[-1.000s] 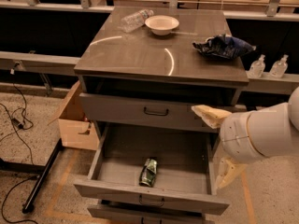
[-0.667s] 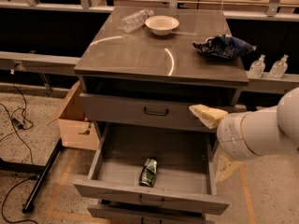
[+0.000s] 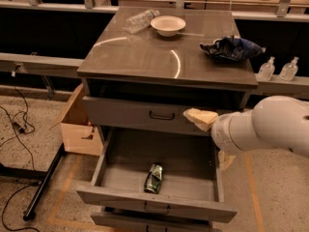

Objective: Pick green can from middle drawer and place on counter

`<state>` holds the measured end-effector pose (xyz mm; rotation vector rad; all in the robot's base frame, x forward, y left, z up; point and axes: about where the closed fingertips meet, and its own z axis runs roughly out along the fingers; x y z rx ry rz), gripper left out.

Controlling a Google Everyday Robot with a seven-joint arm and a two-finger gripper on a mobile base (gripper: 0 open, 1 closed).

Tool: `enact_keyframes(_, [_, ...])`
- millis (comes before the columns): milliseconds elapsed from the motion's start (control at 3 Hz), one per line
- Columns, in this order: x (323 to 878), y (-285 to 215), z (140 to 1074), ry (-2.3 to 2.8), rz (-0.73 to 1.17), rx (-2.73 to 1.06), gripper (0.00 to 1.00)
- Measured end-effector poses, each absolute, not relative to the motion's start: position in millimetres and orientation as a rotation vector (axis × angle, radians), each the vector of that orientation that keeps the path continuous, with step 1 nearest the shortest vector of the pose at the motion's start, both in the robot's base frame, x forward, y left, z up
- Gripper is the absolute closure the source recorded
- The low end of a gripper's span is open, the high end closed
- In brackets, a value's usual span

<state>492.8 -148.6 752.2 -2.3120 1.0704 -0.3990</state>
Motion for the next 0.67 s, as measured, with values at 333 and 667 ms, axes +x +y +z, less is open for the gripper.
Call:
enact_keyframes(333, [514, -138, 715, 0.883, -0.446, -2.427, 0.00])
enact_keyframes(667, [523, -128, 682, 0.738, -0.420, -2.512, 0.00])
